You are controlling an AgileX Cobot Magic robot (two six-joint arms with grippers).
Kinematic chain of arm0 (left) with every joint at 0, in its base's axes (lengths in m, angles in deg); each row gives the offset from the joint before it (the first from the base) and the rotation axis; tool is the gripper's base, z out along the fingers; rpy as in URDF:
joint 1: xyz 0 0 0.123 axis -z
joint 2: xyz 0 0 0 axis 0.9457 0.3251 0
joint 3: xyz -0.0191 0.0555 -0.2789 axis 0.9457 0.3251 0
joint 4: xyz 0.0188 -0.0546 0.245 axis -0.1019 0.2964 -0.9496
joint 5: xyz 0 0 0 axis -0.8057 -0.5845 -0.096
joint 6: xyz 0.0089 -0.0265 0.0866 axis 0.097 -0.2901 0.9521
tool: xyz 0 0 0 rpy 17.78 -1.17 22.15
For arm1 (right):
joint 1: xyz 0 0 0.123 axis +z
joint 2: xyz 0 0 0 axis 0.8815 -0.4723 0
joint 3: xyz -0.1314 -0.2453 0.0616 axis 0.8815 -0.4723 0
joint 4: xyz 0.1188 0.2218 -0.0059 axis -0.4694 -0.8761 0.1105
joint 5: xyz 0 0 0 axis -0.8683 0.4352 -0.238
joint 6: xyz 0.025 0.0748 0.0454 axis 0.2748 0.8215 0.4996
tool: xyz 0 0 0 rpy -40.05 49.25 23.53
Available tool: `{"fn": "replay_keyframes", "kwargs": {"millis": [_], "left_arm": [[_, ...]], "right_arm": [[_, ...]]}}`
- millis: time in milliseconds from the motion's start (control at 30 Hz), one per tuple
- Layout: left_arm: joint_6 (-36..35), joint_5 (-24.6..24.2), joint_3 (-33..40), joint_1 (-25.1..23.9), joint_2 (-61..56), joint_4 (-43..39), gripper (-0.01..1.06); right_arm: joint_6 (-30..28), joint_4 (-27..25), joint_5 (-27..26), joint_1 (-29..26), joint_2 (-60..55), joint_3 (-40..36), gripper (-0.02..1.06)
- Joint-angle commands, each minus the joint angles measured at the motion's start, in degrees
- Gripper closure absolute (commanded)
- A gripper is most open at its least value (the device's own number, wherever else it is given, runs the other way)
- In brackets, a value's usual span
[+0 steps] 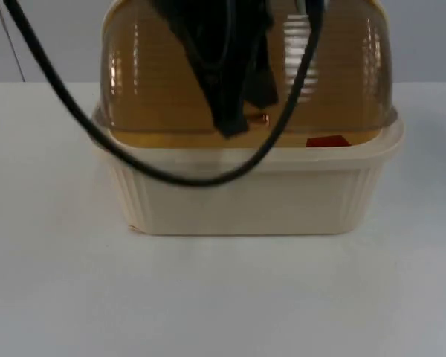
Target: Open the box lid with the left hand, place the block into the box with the right hand, then close the box lid with the left hand.
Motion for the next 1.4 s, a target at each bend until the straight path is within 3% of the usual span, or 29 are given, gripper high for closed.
{"fn": "replay_keyframes", "kwargs": {"millis": [0, 233, 600, 700, 800, 967, 1100, 1133, 1267, 1367], "left_arm": [[-0.44, 2.96, 2.57, 1.62, -1.13, -4.78, 1.05], [-0.44, 7.35, 9.12, 4.03, -3.6, -10.6, 1.05], [-0.44, 9.21, 9.64, 4.65, -14.93, -1.11, 1.05], [-2.63, 15.62, 9.64, 4.65, -20.19, 4.94, 1.05], [-6.33, 19.29, 9.64, 4.5, -22.75, 4.93, 1.05], [-15.14, 25.97, 9.64, 2.56, -26.92, 4.72, 1.05], [-28.83, 29.57, 9.64, -3.78, -29.56, 5.39, 1.05], [-28.83, 29.57, 9.64, -3.78, -29.56, 5.39, 1.05], [-49.41, 26.93, 9.64, -15.12, -31.55, 5.48, 1.05], [-57.26, 22.02, 9.64, -22.93, -31.96, 5.48, 1.05]], "right_arm": [[0.14, 0.26, -0.3, 0.46, 0.28, 0.37, -0.01], [0.83, 0.26, -0.3, 0.46, 0.28, 0.37, -0.01], [1.49, 0.26, -0.3, 0.46, 0.28, 0.37, -0.01], [1.46, 0.26, -0.44, 0.46, 0.28, 0.37, -0.01], [1.46, 0.26, -0.53, 0.46, 0.28, 0.37, -0.01], [1.46, 0.26, -0.75, 0.46, 0.28, 0.37, -0.01], [1.46, 0.26, -1.36, 0.46, 0.28, 0.37, -0.01], [1.46, 0.26, -1.36, 0.46, 0.28, 0.37, -0.01], [1.46, 0.26, -1.46, 0.46, 0.28, 0.37, -0.01], [1.46, 0.26, -1.83, 0.46, 0.28, 0.37, -0.01]]}}
